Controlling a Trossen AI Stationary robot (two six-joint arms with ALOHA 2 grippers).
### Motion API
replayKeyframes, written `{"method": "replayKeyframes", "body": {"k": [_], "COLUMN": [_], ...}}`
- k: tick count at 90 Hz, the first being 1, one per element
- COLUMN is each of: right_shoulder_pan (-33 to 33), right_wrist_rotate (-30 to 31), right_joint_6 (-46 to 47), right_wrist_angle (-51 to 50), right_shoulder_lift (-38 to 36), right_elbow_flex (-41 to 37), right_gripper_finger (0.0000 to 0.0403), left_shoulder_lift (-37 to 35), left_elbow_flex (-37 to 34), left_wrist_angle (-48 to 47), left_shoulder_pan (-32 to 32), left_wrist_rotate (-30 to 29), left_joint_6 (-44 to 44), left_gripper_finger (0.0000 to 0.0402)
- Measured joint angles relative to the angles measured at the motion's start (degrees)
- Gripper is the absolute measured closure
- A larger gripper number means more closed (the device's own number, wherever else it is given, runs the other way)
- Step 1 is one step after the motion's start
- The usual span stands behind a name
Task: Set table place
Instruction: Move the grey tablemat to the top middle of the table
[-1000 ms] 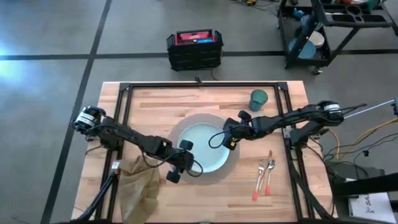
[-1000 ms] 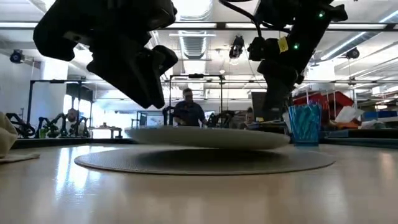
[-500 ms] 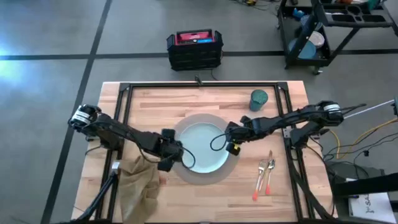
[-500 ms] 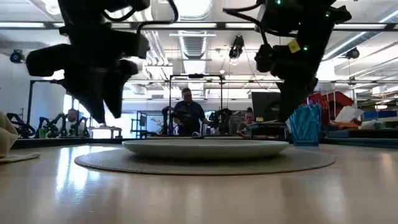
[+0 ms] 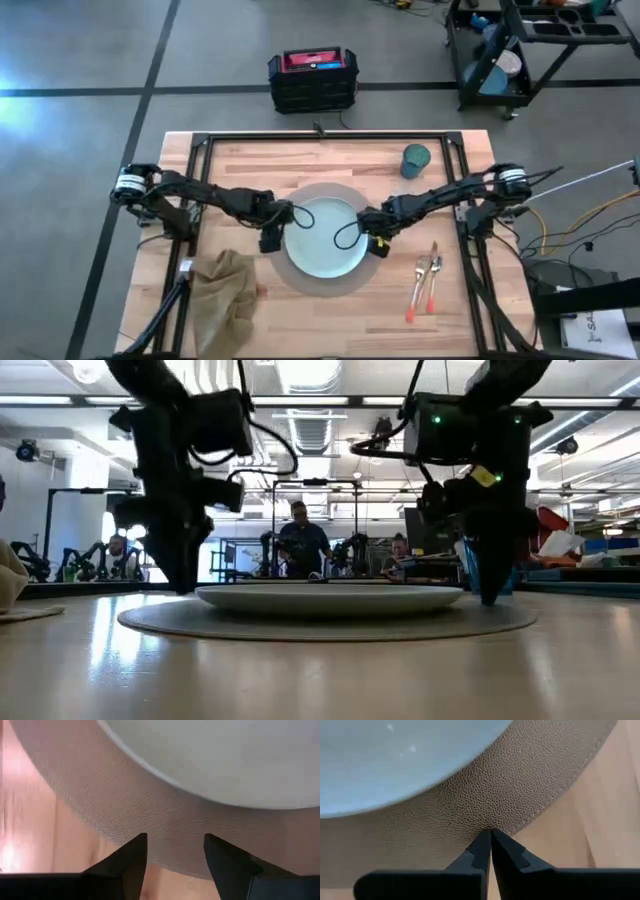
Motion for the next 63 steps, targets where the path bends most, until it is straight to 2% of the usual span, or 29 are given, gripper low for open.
{"method": "replayKeyframes", "body": {"k": [16,46,63], "right_shoulder_pan": [-0.52,-7.56,-13.61], "right_wrist_rotate": [-0.43,-2.51,-2.11], "right_joint_6": [-0.92,-8.88,-12.57], "right_wrist_angle": [0.83,4.02,4.75], "right_shoulder_lift": [0.10,-0.09,-0.11], "right_elbow_flex": [0.68,1.67,1.49], "right_gripper_finger": [0.0403,0.0403,0.0403], "left_shoulder_lift": [0.48,1.07,1.12], "left_elbow_flex": [-5.85,-10.32,-10.75], "left_wrist_angle": [9.06,23.06,23.96], "left_shoulder_pan": [4.51,12.14,17.42], "left_wrist_rotate": [7.57,6.86,7.11], "left_joint_6": [0.42,4.15,6.25], "left_gripper_finger": [0.0218,0.0239,0.0246]}}
